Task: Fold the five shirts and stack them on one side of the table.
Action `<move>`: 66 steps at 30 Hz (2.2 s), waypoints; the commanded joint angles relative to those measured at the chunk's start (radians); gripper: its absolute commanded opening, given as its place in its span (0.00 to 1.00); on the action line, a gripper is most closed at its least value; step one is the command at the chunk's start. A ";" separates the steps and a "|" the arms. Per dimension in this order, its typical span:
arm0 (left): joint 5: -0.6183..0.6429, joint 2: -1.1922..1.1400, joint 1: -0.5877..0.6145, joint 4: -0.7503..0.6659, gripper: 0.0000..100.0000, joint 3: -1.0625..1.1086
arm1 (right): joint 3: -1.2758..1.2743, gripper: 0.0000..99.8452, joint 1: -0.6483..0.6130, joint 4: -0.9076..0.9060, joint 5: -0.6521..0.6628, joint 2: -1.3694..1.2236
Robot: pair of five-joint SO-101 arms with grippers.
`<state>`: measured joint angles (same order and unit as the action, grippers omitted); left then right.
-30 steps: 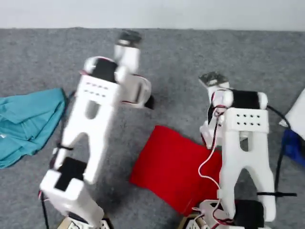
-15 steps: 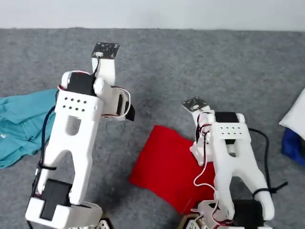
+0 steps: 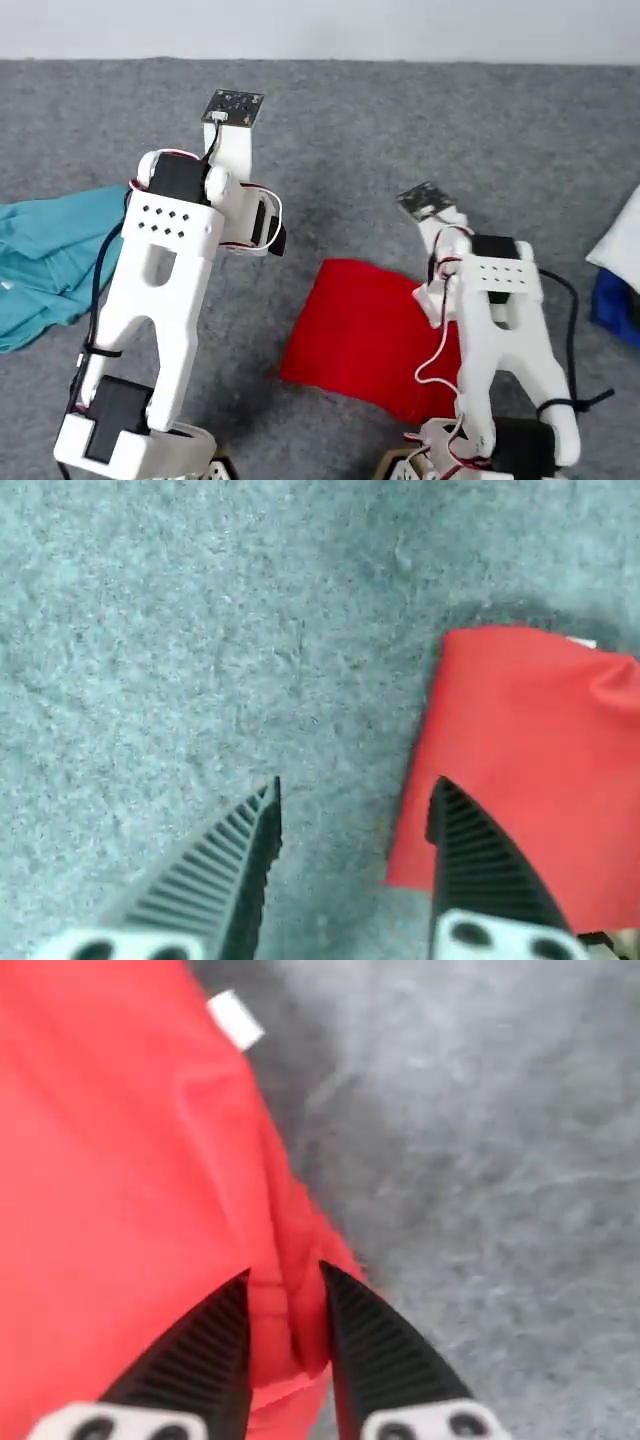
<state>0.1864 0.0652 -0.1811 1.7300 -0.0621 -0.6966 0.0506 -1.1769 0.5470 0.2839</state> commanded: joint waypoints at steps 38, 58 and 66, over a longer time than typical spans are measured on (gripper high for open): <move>-0.005 0.038 -0.008 0.028 0.23 0.001 | 0.031 0.40 -0.016 -0.323 -0.279 -0.147; -0.005 0.043 -0.006 0.028 0.22 0.001 | 0.397 0.01 -0.005 -0.409 -0.285 -0.627; -0.005 0.043 0.002 0.028 0.22 0.001 | 0.799 0.01 0.059 -0.621 -0.196 -0.516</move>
<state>0.1864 0.0652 -0.1811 1.7300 -0.0621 -0.0875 0.0721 -1.7369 0.3122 -0.3207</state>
